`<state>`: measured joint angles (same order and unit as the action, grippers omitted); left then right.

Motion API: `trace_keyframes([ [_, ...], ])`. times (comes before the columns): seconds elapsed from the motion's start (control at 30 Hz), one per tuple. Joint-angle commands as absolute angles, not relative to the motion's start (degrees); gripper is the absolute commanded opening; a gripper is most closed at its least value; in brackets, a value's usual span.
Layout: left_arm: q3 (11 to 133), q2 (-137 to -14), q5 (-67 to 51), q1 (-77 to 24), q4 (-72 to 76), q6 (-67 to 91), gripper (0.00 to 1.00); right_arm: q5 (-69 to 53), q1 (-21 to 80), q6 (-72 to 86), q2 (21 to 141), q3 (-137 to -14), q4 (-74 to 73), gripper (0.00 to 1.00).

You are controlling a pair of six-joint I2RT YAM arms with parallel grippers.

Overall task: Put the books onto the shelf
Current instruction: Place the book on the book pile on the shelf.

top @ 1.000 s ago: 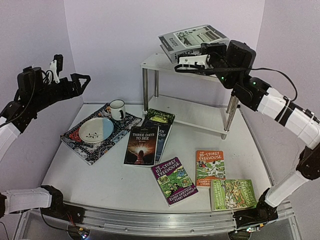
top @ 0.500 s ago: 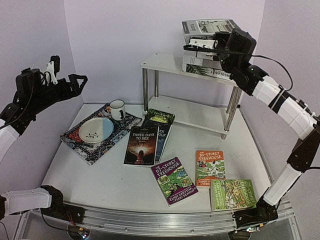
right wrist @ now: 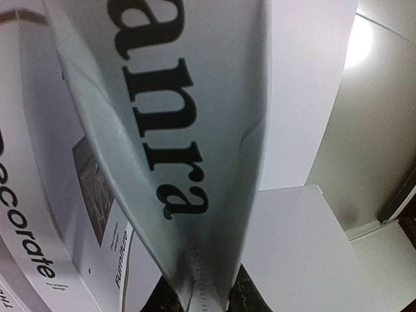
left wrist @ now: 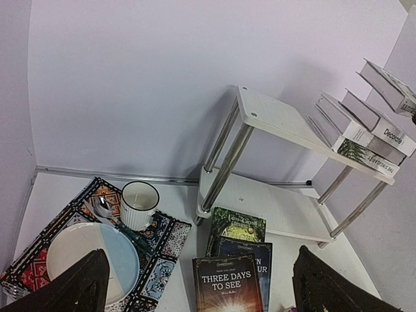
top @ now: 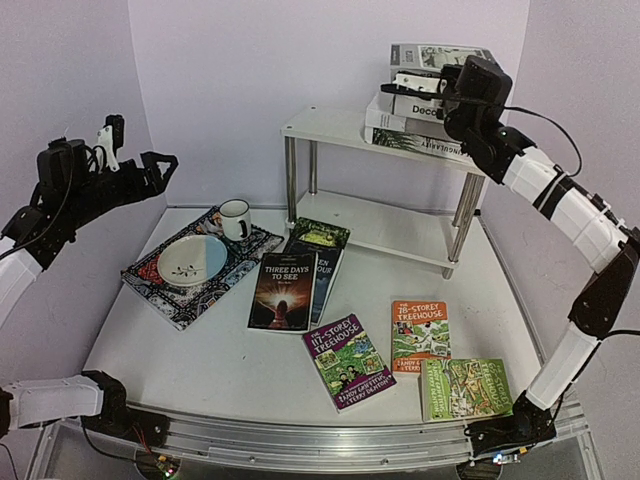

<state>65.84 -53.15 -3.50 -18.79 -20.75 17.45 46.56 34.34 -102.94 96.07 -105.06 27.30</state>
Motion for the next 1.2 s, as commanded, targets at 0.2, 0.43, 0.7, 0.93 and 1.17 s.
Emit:
trace_keyframes([
  [0.2,66.6,-54.2,-5.8,-18.5,-19.2,17.9,1.00,52.1,31.4,-95.0,97.8,-110.6,28.2,0.01],
  [0.43,65.8,-54.0,-6.0,-18.6,-19.2,18.8,1.00,51.5,30.9,-92.7,99.7,-112.4,25.9,0.02],
  [0.7,65.3,-54.1,-6.5,-18.5,-19.2,19.1,1.00,51.7,30.6,-91.7,101.4,-113.7,24.7,0.04],
  [0.93,65.2,-54.5,-6.6,-18.5,-19.2,19.0,1.00,51.8,30.6,-90.2,100.5,-112.4,23.5,0.06],
  [1.17,65.1,-54.7,-7.2,-18.5,-19.2,19.0,1.00,50.2,30.6,-87.3,99.3,-111.3,21.8,0.07],
])
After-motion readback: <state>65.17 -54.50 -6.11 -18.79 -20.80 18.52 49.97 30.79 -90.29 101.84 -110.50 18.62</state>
